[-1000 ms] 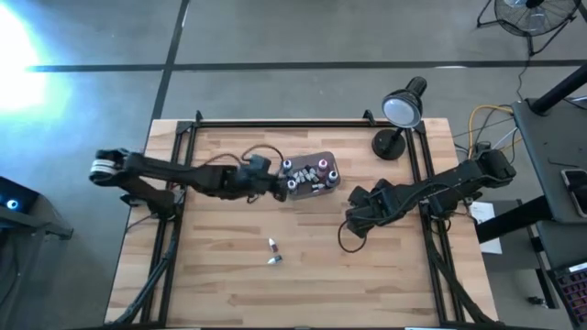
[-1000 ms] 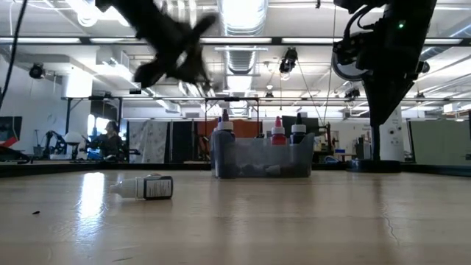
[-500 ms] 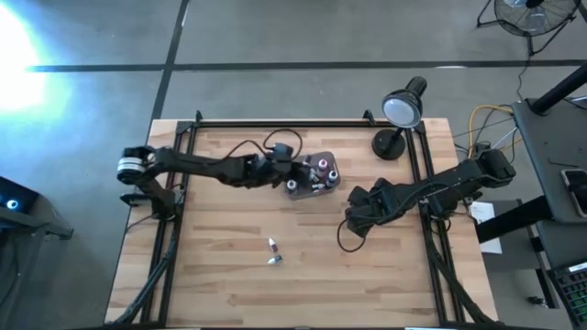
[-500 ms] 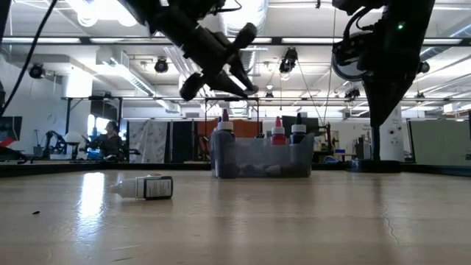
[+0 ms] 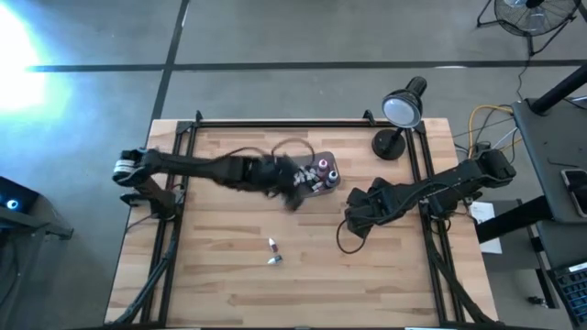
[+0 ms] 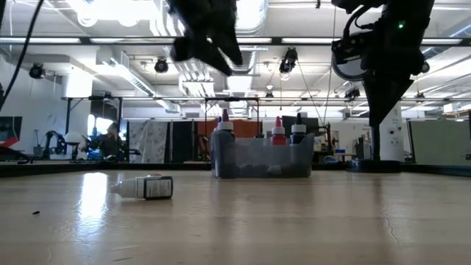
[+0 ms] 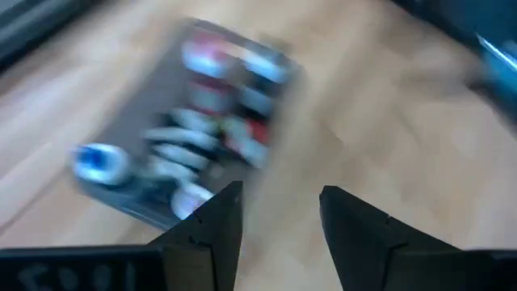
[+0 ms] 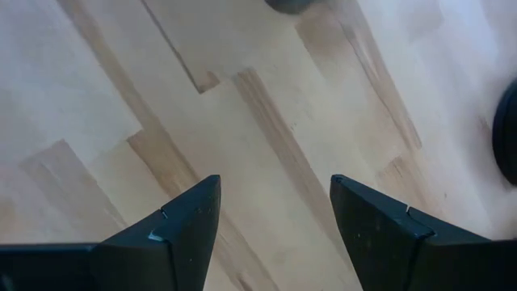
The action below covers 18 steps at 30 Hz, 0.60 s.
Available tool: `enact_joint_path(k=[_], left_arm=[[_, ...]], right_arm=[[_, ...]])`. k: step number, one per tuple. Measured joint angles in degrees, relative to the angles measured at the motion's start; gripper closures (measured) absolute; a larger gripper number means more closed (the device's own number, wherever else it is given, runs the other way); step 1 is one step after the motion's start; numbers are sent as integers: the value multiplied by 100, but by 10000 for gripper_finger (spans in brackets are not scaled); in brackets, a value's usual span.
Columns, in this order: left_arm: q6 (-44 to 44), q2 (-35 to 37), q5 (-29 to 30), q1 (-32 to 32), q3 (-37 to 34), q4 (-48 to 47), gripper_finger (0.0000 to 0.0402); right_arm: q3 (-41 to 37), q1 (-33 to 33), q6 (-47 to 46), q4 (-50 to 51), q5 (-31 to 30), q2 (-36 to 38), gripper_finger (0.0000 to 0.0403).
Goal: Pick & Place food coloring
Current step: Put the small red food coloring bottle into the black transparent bin
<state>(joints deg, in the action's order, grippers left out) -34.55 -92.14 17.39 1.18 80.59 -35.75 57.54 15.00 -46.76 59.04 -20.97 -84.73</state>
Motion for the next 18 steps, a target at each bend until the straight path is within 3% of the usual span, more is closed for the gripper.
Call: enact_joint_path(k=[3,7,9,14,18], left_arm=[[513,153,-615,510,-107,-222,261],[-1126,53,-797,966,-261,-1058,261],[-1194,48,-782,1166,-456,-1175,261],[1159,48,-538,1858,-1024,-855,261],[3266,48,-420,1984,-1586,118,261]], right_arm=[[0,-2,307,-154,-2,0,174],[0,-2,367,-318,-4,-10,174],[-1,-2,379,-375,-3,-13,174],[-2,-7,1007,-723,-1,-13,174],[4,-7,1381,-886,29,-13,174]])
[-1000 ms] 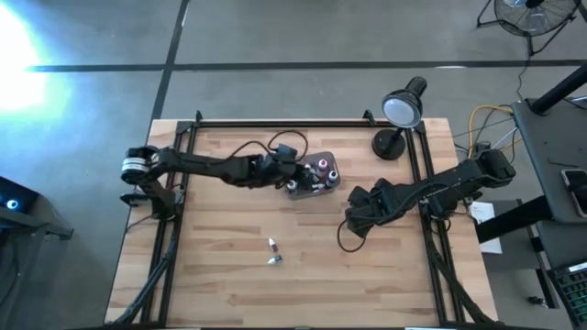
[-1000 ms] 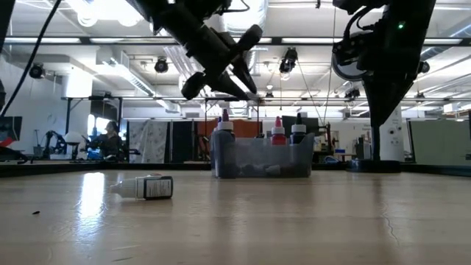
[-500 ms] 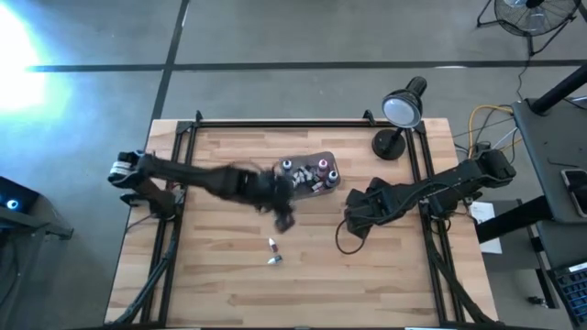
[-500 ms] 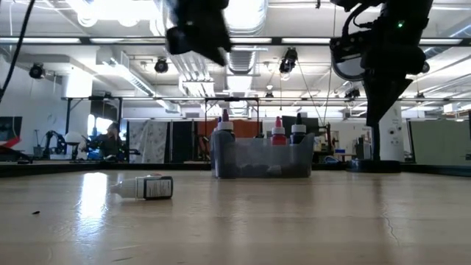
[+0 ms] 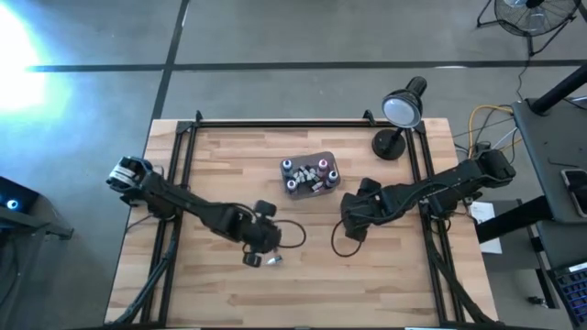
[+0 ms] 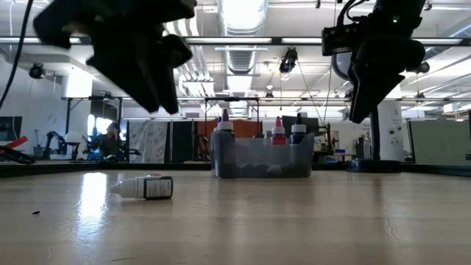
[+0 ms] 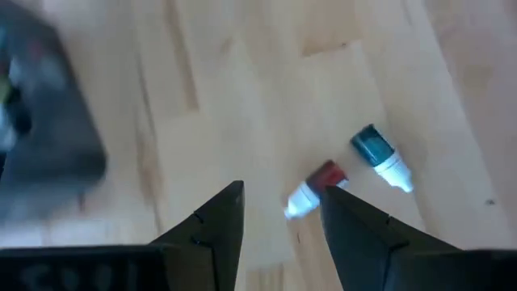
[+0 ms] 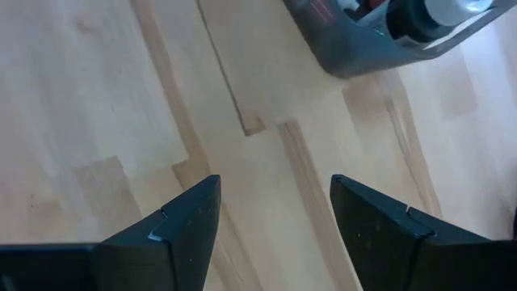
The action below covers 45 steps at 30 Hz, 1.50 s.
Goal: Pick & Place food coloring
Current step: Put the small red food coloring bottle into the black transparent bin
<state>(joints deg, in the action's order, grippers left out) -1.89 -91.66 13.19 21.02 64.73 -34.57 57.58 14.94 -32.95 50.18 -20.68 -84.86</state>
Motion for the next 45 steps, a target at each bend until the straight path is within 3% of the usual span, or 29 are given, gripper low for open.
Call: enact_joint_path(k=[4,11,25,34,45], left_arm=[[583,-2,-158,-59,-400,830,261],[1356,-45,-596,-157,-771,941,261],[1756,-666,-1051,-372,-1019,1548,262],[1570,-710,-1274,-408,-1041,1499,267],[900,-686,-1304,-407,-1040,1487,331]], right_arm=[[4,0,-38,2,252,0,174],[4,7,-374,5,425,0,174],[4,4,-670,16,424,0,174],[4,4,-714,8,415,0,174],[4,2,-716,8,385,0,174]])
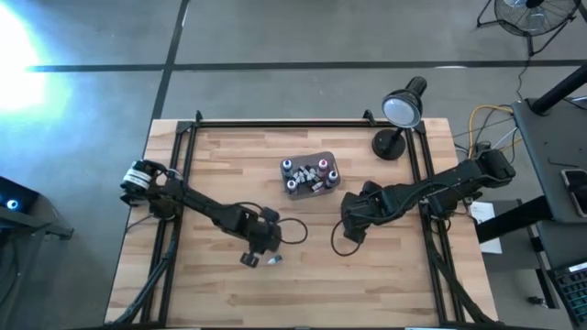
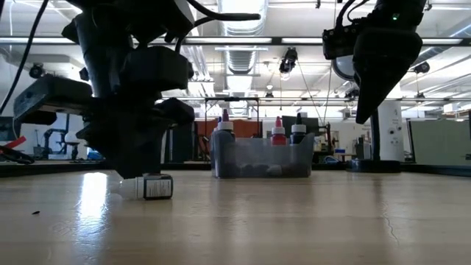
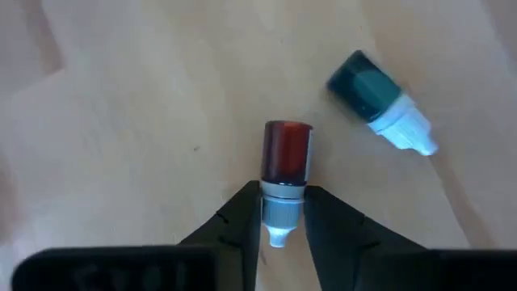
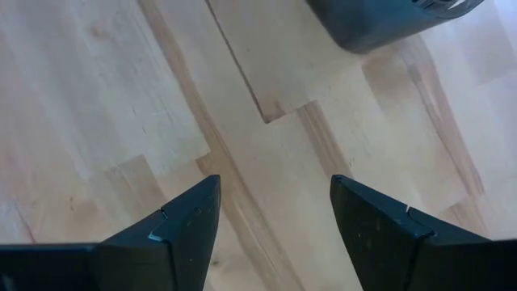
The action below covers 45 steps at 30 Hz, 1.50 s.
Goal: Pick & Place food coloring
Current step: Put the small red food coloring bottle into the black transparent bin, then put the small black food coloring bottle into the black transparent bin
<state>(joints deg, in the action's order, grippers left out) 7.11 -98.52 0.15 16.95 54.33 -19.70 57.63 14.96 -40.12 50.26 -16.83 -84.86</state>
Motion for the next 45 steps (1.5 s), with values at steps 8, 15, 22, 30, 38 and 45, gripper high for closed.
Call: enact_joint_path(k=[8,15,22,30,38,45], left_arm=[[-601,91,1165,-97,758,-1258,357],[-555,422,2478,-778,1811,-1461,359],[-937,274,2574,-2140,2526,-1017,359],[-1367,-366,1953,-2694,2964,-1005,322],[-1613,-449,2647,-2184,3756,-2260,251],[-2203,319,1253,-1207,3441,-3385,248]], right_arm=[[0,-6,16,9,-183,0,174],[-2,-6,23,88,-348,0,174],[-4,-1,-51,376,-428,8,174],[-10,3,-348,401,-436,13,174],[-24,2,-355,392,-436,13,174],[-49,-13,-92,207,-453,11,174]])
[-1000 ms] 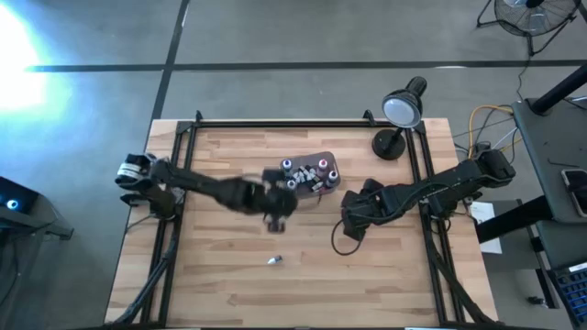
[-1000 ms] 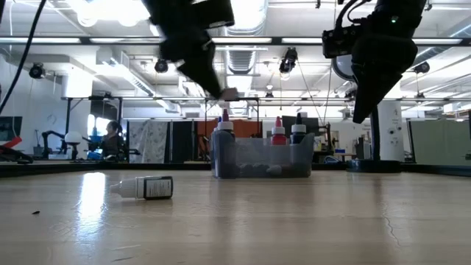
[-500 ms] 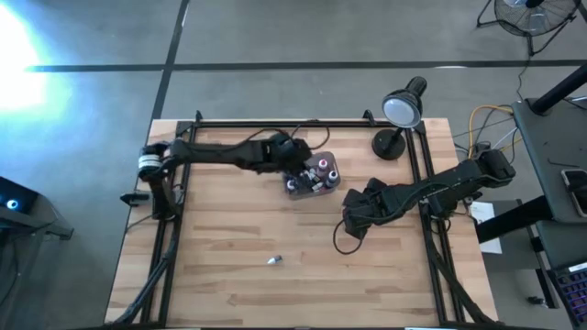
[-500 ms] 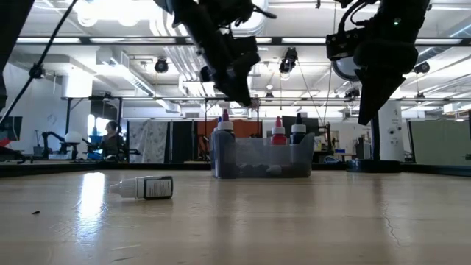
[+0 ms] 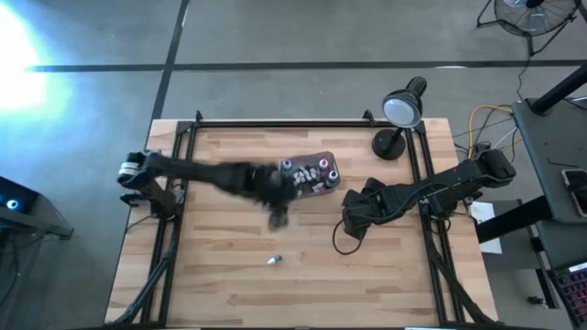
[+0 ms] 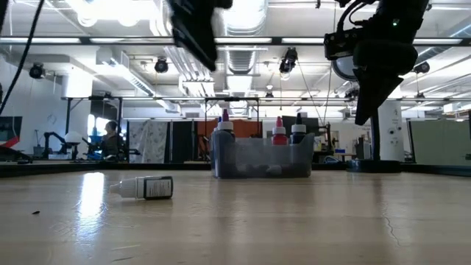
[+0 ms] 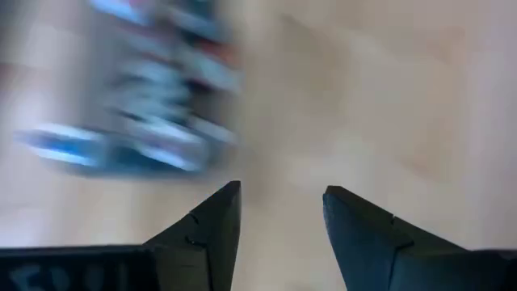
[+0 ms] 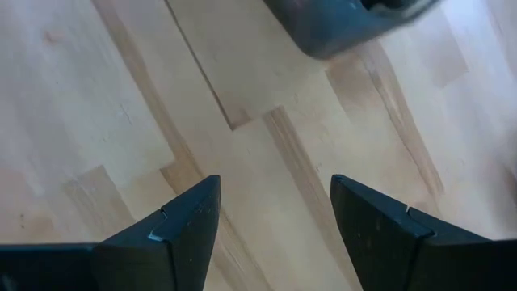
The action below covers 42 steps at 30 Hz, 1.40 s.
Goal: Pick & Place food coloring
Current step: Put the small black food coloring bottle into the black transparent bin
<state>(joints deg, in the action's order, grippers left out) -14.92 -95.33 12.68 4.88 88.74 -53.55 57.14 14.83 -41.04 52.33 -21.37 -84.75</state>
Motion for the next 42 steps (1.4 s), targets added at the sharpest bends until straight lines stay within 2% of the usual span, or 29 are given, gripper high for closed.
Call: enact_joint_path(k=[2,6,11,16,27,34,38,42], left_arm=[[-252,175,-519,428,-440,174,248],[-1204,260,-614,1349,-1443,1197,248],[-2698,145,-229,2333,-2265,2605,248],[-3569,-127,246,2760,-2434,2678,248],[-4045,-1171,575,2781,-2175,2606,248],[-4182,-1207,663,2727,-2163,2470,251],[-4165,-1244,740,2564,-2199,2498,271],[-3773,-1352,711,2466,-2218,2509,301]], right_arm=[[-16,-22,185,-132,-25,0,174],[-20,-48,393,-231,-113,-22,174],[-25,-61,442,-224,-117,-39,174],[-41,-63,489,-224,-162,-42,174],[-73,-85,522,-215,-266,-52,174],[-74,-87,523,-182,-262,-52,174],[-74,-87,520,-182,-264,-52,174],[-74,-87,520,-170,-266,-52,174]])
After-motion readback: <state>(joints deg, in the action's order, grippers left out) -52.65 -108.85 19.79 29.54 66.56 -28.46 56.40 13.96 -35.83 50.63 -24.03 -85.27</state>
